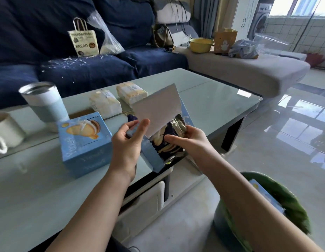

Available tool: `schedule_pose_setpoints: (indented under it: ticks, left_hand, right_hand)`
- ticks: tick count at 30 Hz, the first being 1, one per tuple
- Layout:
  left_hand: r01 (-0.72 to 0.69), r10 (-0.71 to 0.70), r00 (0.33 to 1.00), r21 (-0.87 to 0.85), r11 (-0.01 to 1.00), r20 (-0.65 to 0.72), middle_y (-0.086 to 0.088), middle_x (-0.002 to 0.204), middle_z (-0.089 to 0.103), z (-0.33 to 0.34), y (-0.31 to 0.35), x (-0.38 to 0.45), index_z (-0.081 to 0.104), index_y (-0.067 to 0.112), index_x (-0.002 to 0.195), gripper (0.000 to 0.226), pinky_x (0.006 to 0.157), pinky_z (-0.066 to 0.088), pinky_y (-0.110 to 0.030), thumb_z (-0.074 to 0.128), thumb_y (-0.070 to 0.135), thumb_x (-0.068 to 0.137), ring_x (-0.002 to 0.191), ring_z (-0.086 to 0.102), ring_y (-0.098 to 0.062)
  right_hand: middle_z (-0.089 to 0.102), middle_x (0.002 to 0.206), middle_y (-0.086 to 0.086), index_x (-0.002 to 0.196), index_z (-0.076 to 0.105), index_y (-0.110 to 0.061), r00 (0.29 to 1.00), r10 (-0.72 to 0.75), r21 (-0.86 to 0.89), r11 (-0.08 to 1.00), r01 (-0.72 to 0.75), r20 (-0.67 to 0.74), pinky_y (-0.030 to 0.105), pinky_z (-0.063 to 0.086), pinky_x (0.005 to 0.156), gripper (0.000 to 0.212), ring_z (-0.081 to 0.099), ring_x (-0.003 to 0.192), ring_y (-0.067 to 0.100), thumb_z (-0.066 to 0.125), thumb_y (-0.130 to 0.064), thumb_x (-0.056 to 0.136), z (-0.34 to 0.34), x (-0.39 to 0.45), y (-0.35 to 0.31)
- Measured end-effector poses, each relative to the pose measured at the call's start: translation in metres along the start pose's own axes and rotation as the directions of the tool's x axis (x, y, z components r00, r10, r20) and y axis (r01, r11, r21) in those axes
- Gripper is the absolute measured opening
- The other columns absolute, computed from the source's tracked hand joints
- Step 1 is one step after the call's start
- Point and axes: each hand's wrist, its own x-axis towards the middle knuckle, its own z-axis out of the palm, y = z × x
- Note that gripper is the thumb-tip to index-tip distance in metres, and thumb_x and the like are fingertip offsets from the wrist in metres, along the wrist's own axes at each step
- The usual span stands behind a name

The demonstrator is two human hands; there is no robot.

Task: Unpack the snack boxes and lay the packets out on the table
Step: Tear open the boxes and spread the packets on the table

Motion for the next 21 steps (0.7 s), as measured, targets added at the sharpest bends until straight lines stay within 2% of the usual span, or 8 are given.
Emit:
schedule_pose_setpoints:
  ticks: [3,6,9,10,12,14,17,21]
  left_hand:
    - [0.011,-0.013,0.996,-0.016,1.0,-0.088,-0.011,0.099,0.074,-0.006,0.003,0.003,0.072,0.02,0.095,0.073,0.095,0.051,-0.056,0.081,0.072,0.044,0.102,0.067,-0.035]
    - [0.017,-0.02,0.991,-0.027,1.0,-0.132,-0.015,0.094,0.073,-0.008,0.005,0.004,0.072,0.016,0.097,0.068,0.09,0.054,-0.053,0.08,0.068,0.054,0.087,0.064,-0.026]
    - [-0.005,0.003,0.988,-0.015,1.0,-0.157,0.002,0.072,0.067,-0.012,0.002,0.008,0.071,0.011,0.1,0.052,0.07,0.053,-0.03,0.074,0.056,0.074,0.071,0.056,-0.011]
    - [-0.028,0.028,0.985,0.0,1.0,-0.168,0.01,0.062,0.061,-0.014,0.001,0.01,0.07,0.009,0.1,0.046,0.062,0.048,-0.019,0.072,0.051,0.079,0.063,0.051,-0.004]
    - [-0.083,0.09,0.979,0.046,0.996,-0.182,0.017,0.051,0.053,-0.016,0.001,0.011,0.07,0.009,0.096,0.038,0.051,0.039,-0.009,0.069,0.045,0.083,0.051,0.047,0.003]
    - [-0.139,0.153,0.97,0.087,0.987,-0.191,0.015,0.057,0.056,-0.018,0.008,0.009,0.069,0.013,0.092,0.031,0.051,0.039,-0.007,0.069,0.043,0.083,0.051,0.049,0.006]
    - [-0.195,0.215,0.952,0.111,0.974,-0.219,0.015,0.071,0.064,-0.021,0.016,0.007,0.068,0.023,0.087,0.02,0.06,0.045,-0.007,0.072,0.042,0.081,0.062,0.058,0.009]
    - [-0.248,0.279,0.923,0.145,0.958,-0.265,0.012,0.08,0.068,-0.024,0.018,0.005,0.071,0.016,0.094,0.03,0.063,0.046,-0.008,0.074,0.042,0.079,0.069,0.061,0.007]
  right_hand:
    - [0.075,0.091,0.014,0.094,0.069,-0.01,1.0,0.005,-0.008,1.0,-0.005,-0.018,0.05,0.058,0.086,0.033,0.073,0.087,0.032,0.087,-0.015,0.067,0.011,0.002,-0.005]
    - [0.074,0.091,0.018,0.095,0.069,-0.007,0.999,0.01,-0.013,1.0,-0.01,-0.032,0.049,0.058,0.085,0.035,0.073,0.086,0.033,0.087,-0.016,0.066,0.016,0.003,-0.011]
    - [0.074,0.09,0.018,0.096,0.068,-0.005,0.999,0.015,-0.006,1.0,-0.015,-0.052,0.042,0.06,0.081,0.035,0.074,0.083,0.03,0.086,-0.014,0.067,0.018,0.003,-0.017]
    - [0.075,0.089,0.018,0.096,0.068,-0.005,0.998,0.016,-0.001,1.0,-0.016,-0.054,0.042,0.061,0.08,0.034,0.074,0.082,0.029,0.085,-0.014,0.067,0.019,0.002,-0.019]
    - [0.074,0.088,0.019,0.096,0.068,-0.005,0.998,0.014,0.009,1.0,-0.013,-0.056,0.045,0.06,0.08,0.034,0.074,0.081,0.032,0.085,-0.013,0.068,0.022,0.001,-0.023]
    - [0.074,0.088,0.019,0.095,0.069,-0.007,0.998,0.004,0.005,1.0,-0.004,-0.062,0.046,0.06,0.08,0.034,0.073,0.082,0.032,0.085,-0.013,0.067,0.024,0.002,-0.027]
    - [0.074,0.082,0.012,0.096,0.069,-0.011,0.998,-0.017,0.015,1.0,0.018,-0.066,0.044,0.061,0.08,0.033,0.074,0.077,0.027,0.084,-0.012,0.066,0.026,0.004,-0.033]
    - [0.074,0.095,0.016,0.098,0.07,-0.012,0.999,0.003,0.019,1.0,-0.002,-0.047,0.039,0.061,0.078,0.033,0.073,0.088,0.031,0.082,-0.012,0.068,0.033,0.004,-0.035]
